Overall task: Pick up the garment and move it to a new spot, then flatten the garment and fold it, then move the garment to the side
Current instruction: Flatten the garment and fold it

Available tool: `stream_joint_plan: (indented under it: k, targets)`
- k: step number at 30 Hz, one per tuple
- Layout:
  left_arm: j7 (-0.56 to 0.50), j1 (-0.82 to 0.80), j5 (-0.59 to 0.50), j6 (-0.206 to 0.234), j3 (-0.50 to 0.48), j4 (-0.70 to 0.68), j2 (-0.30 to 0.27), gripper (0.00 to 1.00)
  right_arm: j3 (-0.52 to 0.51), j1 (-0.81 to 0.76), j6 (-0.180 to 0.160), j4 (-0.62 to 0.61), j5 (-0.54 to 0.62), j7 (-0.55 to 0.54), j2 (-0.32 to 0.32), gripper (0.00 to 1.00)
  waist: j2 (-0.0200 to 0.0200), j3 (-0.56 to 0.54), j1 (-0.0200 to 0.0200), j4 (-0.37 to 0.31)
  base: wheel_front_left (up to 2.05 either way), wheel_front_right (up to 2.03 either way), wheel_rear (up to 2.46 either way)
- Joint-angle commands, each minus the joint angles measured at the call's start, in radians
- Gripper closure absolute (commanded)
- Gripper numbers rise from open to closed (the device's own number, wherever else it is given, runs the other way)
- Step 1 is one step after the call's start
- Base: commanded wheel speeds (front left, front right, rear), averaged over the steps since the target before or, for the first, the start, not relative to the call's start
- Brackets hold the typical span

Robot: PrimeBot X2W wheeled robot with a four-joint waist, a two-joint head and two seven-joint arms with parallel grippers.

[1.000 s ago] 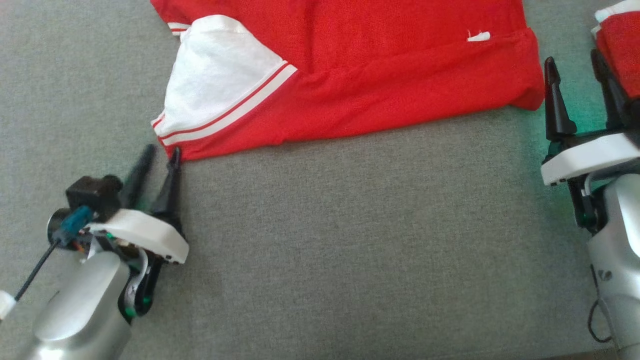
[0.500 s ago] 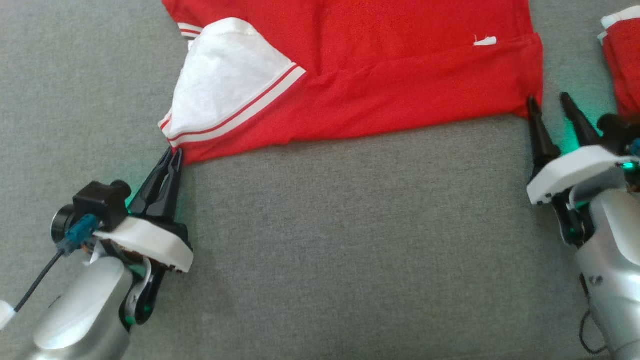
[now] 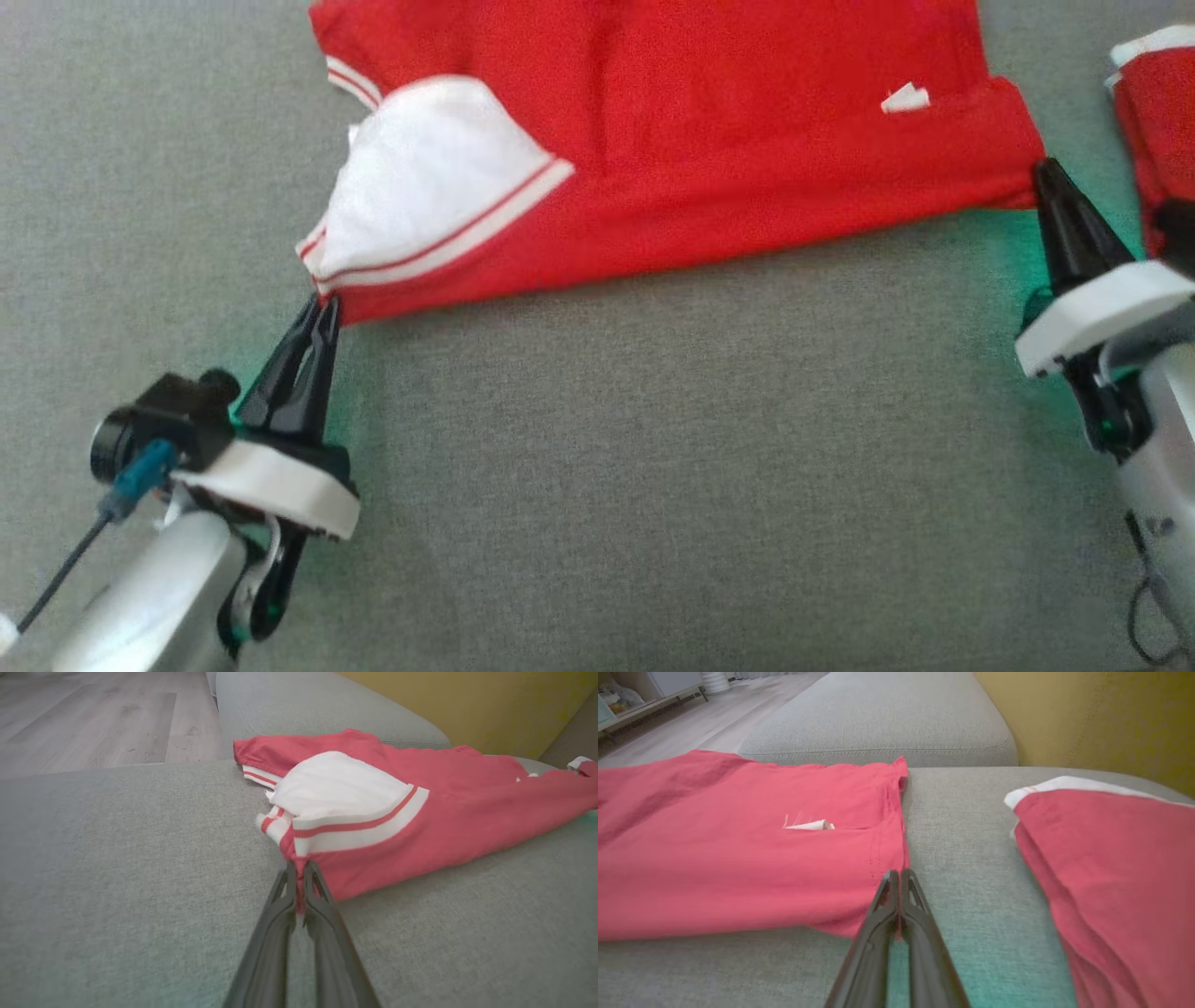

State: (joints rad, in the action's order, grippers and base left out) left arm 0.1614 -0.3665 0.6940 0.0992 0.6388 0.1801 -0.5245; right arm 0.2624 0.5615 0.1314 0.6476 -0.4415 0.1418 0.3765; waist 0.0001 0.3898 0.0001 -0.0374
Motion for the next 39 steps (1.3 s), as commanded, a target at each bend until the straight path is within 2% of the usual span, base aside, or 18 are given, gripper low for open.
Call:
stream_joint_plan:
  k: [1, 11, 21, 31, 39]
  targets:
    - [0.015, 0.007, -0.001, 0.013, -0.047, -0.038, -0.047, 1.00, 0.015, -0.047, -0.001, -0.037, -0.017, 0.009, 0.037, 1.00, -0.0001, -0.018, -0.0001, -0.003, 0.00, 0.00, 0.00]
    - [0.022, 0.162, 0.027, 0.071, -0.039, -0.140, -0.061, 1.00, -0.012, -0.237, -0.001, -0.179, -0.020, -0.016, 0.110, 1.00, -0.0001, -0.085, -0.0001, -0.011, 0.00, 0.00, 0.00]
    - [0.027, 0.275, 0.032, 0.115, -0.024, -0.230, -0.083, 1.00, -0.106, -0.405, -0.001, -0.326, 0.033, -0.061, 0.099, 1.00, -0.0001, -0.126, -0.0001, -0.008, 0.00, 0.00, 0.00]
    - [0.000, 0.351, 0.047, 0.157, -0.024, -0.323, -0.120, 1.00, -0.170, -0.519, -0.001, -0.413, 0.059, -0.115, 0.092, 1.00, -0.0001, -0.147, -0.0001, 0.004, 0.00, 0.00, 0.00]
    - [-0.061, 0.395, 0.054, 0.158, 0.025, -0.367, -0.135, 1.00, -0.233, -0.642, -0.001, -0.500, 0.070, -0.184, 0.092, 1.00, -0.0001, -0.140, -0.0001, 0.016, 0.00, 0.00, 0.00]
